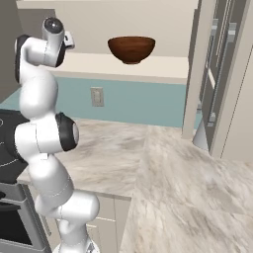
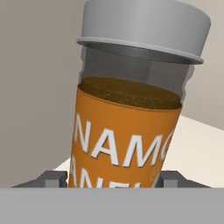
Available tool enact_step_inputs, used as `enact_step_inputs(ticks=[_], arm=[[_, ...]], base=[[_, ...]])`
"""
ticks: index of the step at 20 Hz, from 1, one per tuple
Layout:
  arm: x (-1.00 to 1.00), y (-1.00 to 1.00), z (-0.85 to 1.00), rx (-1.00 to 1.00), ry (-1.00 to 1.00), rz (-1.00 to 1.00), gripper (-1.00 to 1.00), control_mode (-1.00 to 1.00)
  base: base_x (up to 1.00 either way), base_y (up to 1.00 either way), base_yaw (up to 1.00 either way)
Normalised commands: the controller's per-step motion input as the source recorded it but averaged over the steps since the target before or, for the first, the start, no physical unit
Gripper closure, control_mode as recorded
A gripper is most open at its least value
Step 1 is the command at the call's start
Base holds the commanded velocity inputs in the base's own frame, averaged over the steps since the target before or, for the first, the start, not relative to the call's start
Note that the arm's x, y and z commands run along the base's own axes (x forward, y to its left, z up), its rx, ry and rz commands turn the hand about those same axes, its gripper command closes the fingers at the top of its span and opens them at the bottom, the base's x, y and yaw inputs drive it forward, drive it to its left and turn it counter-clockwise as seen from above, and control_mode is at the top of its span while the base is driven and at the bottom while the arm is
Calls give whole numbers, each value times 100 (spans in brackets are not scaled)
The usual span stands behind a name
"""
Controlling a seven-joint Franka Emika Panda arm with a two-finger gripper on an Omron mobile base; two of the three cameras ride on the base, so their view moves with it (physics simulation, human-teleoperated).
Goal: Take the cinnamon bottle from the cabinet and place it on the dining table, next to the plate with the cupcake. Then take the chocolate from the dining counter and place it on the cupcake plate.
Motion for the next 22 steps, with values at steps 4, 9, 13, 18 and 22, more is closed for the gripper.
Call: enact_step_inputs(ticks=[4, 9, 13, 18, 22], arm=[[-95, -31, 0, 0, -11, -4, 100, -100], [-100, -59, 5, 1, -5, -1, 100, -100], [-100, -79, 0, 0, 0, 0, 100, -100], [-100, -85, 0, 2, 0, 0, 100, -100], [-100, -78, 0, 5, 0, 0, 100, -100]], base=[[0, 0, 0], [0, 0, 0], [0, 0, 0], [0, 0, 0], [0, 0, 0]])
